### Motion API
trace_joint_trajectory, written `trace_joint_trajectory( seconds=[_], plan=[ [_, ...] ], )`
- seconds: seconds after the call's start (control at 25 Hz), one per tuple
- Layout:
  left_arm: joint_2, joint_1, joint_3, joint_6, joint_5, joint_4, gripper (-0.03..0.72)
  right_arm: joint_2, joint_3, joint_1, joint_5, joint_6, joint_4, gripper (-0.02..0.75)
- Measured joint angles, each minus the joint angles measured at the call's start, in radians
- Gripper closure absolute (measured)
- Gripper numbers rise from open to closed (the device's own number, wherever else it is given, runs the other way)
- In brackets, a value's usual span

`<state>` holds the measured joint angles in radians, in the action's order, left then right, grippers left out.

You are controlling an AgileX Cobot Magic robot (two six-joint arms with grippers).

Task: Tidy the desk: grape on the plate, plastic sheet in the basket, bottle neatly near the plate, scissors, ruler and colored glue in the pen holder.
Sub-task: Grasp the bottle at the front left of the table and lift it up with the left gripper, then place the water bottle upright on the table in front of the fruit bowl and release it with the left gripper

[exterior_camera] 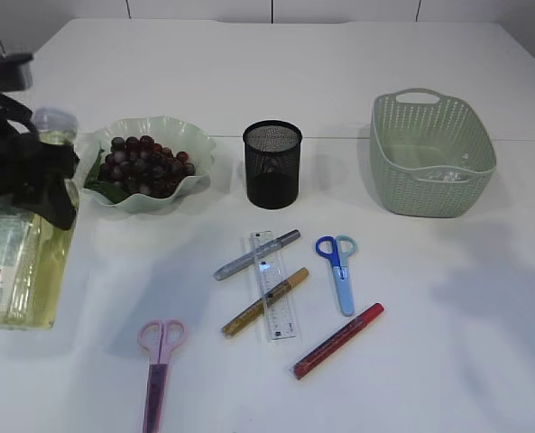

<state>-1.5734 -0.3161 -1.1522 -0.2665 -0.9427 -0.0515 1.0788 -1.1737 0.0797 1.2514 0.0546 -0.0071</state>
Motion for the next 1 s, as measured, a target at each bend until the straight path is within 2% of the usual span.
trace_joint_trajectory(
  seconds=[0.28,0.4,0.84,1.0],
  plan=[
    [0.102,0.0,0.008,-0.048,0.076,0.08,0.246,0.0,0.0,0.0,0.004,0.0,0.0,0.248],
    [0.141,0.0,0.049,-0.072,0.165,0.116,0.246,0.0,0.0,0.0,0.004,0.0,0.0,0.248],
    [0.366,0.0,0.417,-0.089,0.633,0.212,0.247,0.0,0.0,0.0,0.004,0.0,-0.009,0.247],
    [0.391,0.0,0.544,-0.091,0.867,0.24,0.247,0.0,0.0,0.0,0.004,0.0,-0.024,0.247]
  ],
)
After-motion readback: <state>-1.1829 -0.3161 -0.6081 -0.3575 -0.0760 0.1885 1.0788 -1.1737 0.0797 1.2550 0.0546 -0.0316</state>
